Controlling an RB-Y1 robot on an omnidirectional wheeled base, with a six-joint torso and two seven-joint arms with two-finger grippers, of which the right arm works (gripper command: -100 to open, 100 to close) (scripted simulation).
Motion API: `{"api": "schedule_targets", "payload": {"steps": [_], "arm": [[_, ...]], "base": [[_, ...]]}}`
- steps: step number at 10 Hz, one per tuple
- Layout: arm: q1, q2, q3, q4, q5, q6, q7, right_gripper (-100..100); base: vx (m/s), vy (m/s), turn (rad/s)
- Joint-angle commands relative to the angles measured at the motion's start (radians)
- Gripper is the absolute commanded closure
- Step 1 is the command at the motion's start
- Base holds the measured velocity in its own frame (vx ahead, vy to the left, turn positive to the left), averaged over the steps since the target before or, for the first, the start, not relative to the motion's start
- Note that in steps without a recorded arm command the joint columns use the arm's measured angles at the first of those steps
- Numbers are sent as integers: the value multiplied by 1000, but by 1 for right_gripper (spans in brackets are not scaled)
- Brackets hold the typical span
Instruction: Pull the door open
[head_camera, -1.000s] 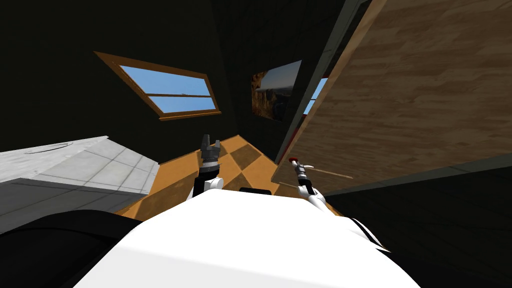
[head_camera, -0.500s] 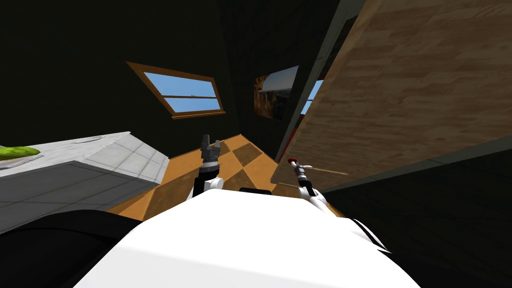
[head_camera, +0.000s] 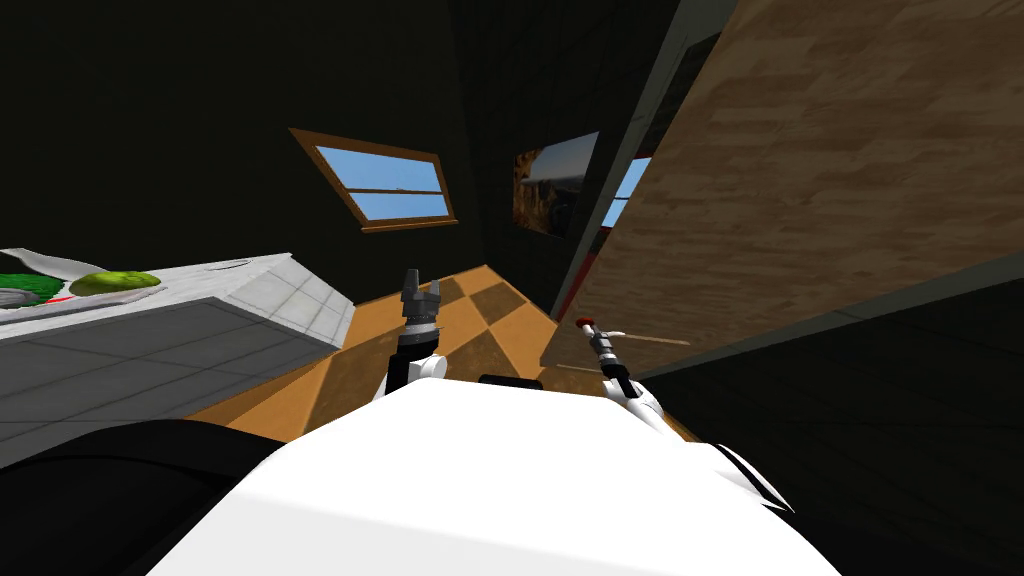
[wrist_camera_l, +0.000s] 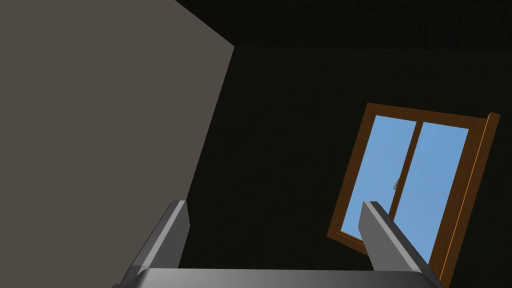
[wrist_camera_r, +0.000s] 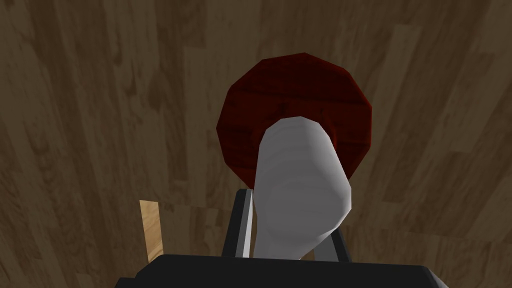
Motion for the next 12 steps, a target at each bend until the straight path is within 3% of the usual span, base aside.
{"api": "schedule_targets", "payload": {"steps": [1,4,5,6,12], "arm": [[17,-16,20,-2,8,-29,-22,100],[35,-40,48,-8,19,-62,-53,100],[37,-34,44,-14,17,-50,-46,100],[55,-46,55,-11,20,-78,-61,100],[105,-90,84,-1,27,-173,-100,100]], "base": [[-218,-97,92],[-193,-59,64],[-84,-35,12],[-119,-53,120],[-167,-81,132]]}}
